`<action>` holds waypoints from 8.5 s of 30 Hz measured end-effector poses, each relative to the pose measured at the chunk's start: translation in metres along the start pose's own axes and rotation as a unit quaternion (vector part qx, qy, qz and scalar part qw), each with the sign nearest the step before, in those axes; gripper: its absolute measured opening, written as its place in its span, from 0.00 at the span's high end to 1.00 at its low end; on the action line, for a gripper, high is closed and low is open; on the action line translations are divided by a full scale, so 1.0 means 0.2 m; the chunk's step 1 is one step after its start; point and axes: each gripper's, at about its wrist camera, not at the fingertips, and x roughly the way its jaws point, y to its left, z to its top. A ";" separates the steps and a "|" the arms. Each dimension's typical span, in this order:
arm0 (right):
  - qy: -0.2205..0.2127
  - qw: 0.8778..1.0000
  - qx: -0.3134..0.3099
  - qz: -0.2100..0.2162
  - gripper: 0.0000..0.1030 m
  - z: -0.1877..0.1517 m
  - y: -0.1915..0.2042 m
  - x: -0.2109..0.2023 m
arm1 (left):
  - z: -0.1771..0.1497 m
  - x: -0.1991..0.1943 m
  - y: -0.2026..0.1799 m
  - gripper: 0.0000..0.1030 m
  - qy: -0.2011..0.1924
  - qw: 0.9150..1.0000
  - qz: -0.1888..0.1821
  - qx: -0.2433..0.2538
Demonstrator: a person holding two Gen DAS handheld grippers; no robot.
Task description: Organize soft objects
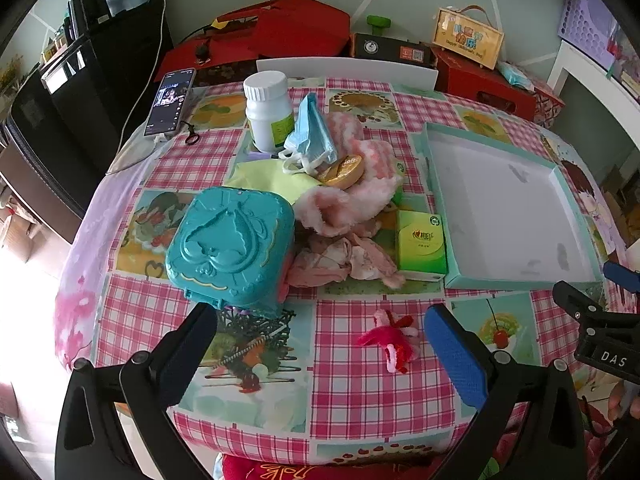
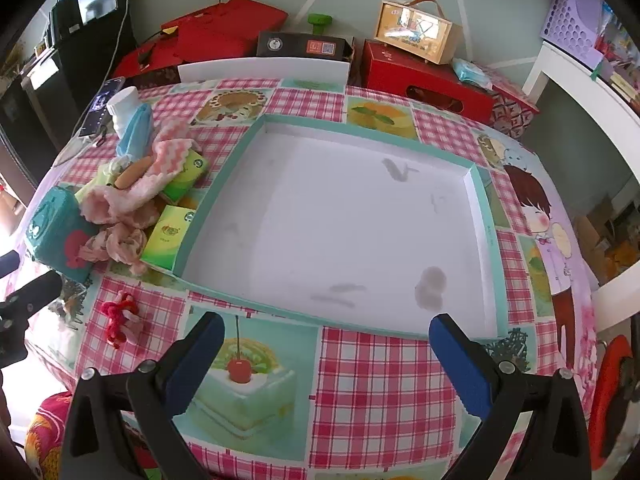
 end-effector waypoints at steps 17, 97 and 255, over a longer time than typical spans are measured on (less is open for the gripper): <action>-0.008 1.000 -0.003 -0.001 0.00 0.00 0.02 -0.05 | 0.00 -0.06 0.04 0.00 -0.036 0.999 -0.027 -0.023; 0.045 0.969 -0.183 0.162 0.25 -0.05 0.75 0.21 | 0.04 0.00 0.46 0.00 -0.025 0.994 -0.049 -0.099; 0.008 0.983 0.183 -0.016 0.67 0.47 -0.82 0.56 | 0.60 0.62 -1.04 0.91 -0.008 0.991 -0.053 0.120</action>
